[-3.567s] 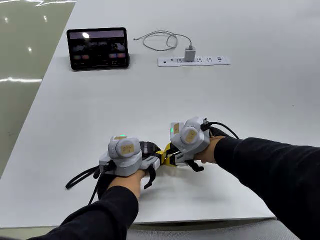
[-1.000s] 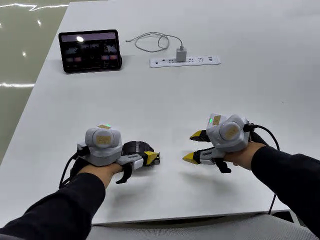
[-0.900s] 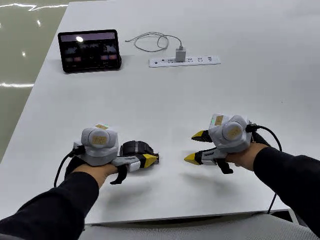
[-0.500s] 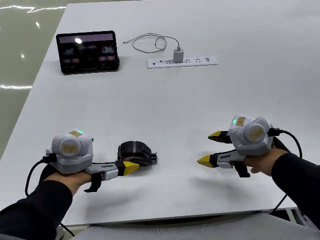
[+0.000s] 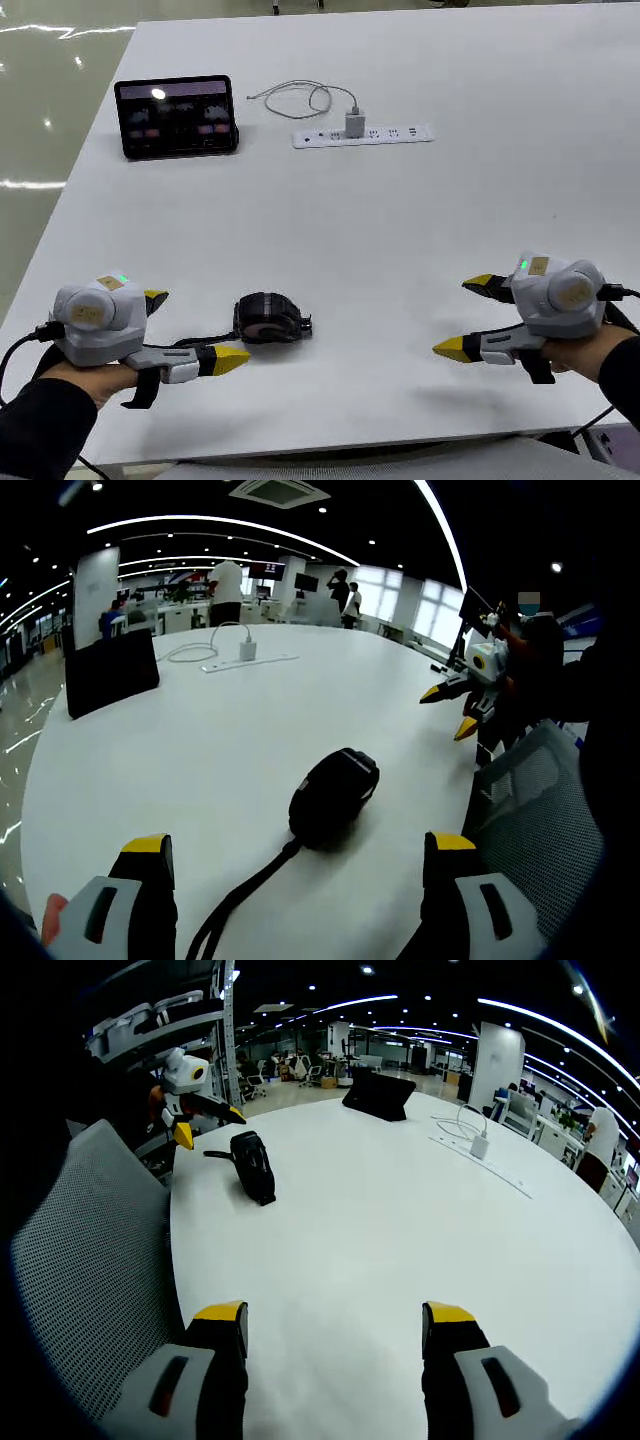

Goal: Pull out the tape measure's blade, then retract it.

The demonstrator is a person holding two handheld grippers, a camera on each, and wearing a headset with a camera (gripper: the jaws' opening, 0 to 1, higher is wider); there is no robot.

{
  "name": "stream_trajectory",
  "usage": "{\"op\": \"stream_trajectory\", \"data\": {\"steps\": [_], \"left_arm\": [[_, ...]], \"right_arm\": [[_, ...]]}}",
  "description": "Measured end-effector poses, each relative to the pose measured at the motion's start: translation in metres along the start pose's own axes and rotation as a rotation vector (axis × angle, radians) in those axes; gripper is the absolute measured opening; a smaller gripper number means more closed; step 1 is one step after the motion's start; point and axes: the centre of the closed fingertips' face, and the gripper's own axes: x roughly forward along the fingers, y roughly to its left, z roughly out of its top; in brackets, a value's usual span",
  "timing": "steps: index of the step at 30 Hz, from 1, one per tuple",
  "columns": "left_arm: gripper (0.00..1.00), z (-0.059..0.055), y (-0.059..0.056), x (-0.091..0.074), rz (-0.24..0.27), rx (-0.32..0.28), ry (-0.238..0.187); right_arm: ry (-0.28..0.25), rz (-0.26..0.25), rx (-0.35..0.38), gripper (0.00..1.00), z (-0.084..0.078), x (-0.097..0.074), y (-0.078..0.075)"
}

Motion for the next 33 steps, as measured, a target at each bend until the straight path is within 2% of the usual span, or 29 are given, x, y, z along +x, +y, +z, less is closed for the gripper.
{"op": "stream_trajectory", "data": {"steps": [2, 3, 5, 7, 10, 12, 14, 16, 20, 27, 33], "left_arm": [[1.00, -0.001, -0.001, -0.002, -0.004, 0.011, -0.009], [1.00, -0.006, 0.000, -0.003, -0.010, 0.004, 0.009], [1.00, -0.010, 0.003, -0.006, 0.009, 0.010, 0.013], [1.00, -0.010, 0.002, -0.008, 0.013, -0.003, 0.010], [1.00, -0.007, 0.004, -0.011, 0.025, -0.021, -0.011], [1.00, -0.012, 0.005, -0.010, 0.019, -0.050, 0.001], [1.00, -0.015, 0.006, -0.011, 0.021, -0.039, 0.017], [1.00, -0.012, 0.009, -0.015, 0.031, -0.020, 0.011], [1.00, -0.004, 0.018, -0.029, 0.051, -0.030, -0.020], [1.00, -0.012, 0.021, -0.045, 0.050, -0.017, 0.011], [1.00, -0.015, 0.029, -0.052, 0.071, -0.041, 0.004]], "right_arm": [[-0.004, -0.002, 0.010, 0.69, -0.004, -0.005, -0.002], [-0.005, -0.006, 0.016, 0.70, -0.008, -0.009, -0.003], [0.005, -0.010, 0.019, 0.73, -0.016, -0.015, -0.005], [0.020, -0.013, 0.011, 0.75, -0.024, -0.020, -0.007], [0.039, -0.034, 0.039, 0.78, -0.036, -0.030, -0.012], [0.037, -0.041, 0.057, 0.80, -0.040, -0.038, -0.013], [0.035, -0.051, 0.069, 0.84, -0.043, -0.046, -0.015], [0.031, -0.057, 0.071, 0.88, -0.043, -0.053, -0.016], [0.044, -0.072, 0.070, 0.99, -0.046, -0.065, -0.014], [0.028, -0.096, 0.098, 1.00, -0.054, -0.082, -0.018], [0.020, -0.120, 0.115, 1.00, -0.061, -0.089, -0.018]]}}
